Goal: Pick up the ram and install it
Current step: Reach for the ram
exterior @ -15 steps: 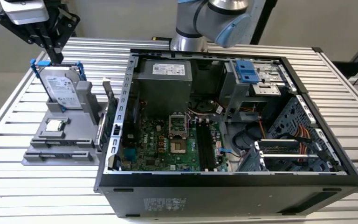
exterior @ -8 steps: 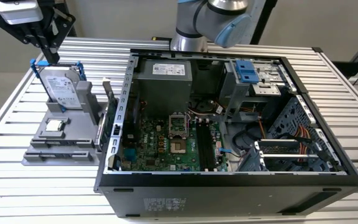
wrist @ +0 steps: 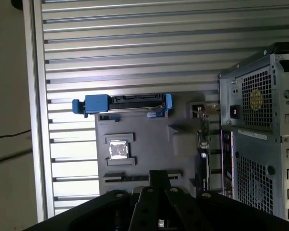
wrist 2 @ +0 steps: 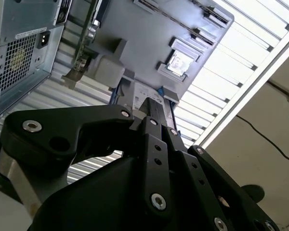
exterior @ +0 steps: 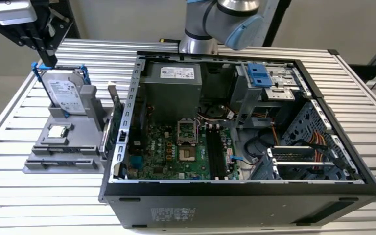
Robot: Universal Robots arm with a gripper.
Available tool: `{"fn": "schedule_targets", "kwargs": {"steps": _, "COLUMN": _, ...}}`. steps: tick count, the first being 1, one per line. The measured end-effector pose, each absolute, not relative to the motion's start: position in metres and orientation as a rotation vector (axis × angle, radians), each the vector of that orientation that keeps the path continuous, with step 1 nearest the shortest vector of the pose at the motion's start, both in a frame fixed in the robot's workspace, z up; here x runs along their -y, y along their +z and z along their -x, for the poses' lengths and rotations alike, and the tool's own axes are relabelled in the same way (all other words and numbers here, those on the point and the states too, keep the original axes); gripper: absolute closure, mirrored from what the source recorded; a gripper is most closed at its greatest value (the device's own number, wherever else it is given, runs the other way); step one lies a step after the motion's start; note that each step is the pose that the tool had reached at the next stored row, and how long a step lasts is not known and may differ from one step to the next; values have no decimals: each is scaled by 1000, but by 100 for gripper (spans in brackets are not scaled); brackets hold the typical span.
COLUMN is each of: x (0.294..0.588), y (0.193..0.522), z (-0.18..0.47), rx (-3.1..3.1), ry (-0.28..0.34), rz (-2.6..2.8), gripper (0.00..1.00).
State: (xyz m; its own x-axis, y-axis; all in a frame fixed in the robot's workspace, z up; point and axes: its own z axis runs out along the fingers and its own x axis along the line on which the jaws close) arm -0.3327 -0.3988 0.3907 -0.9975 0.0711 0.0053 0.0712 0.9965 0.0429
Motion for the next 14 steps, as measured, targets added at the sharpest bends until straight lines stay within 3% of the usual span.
{"fn": "schedule_targets", "kwargs": {"steps": 14, "x": 399, "y": 390, "z": 342, "rx": 3135, "ry": -68, "rz": 111, "gripper": 100}}
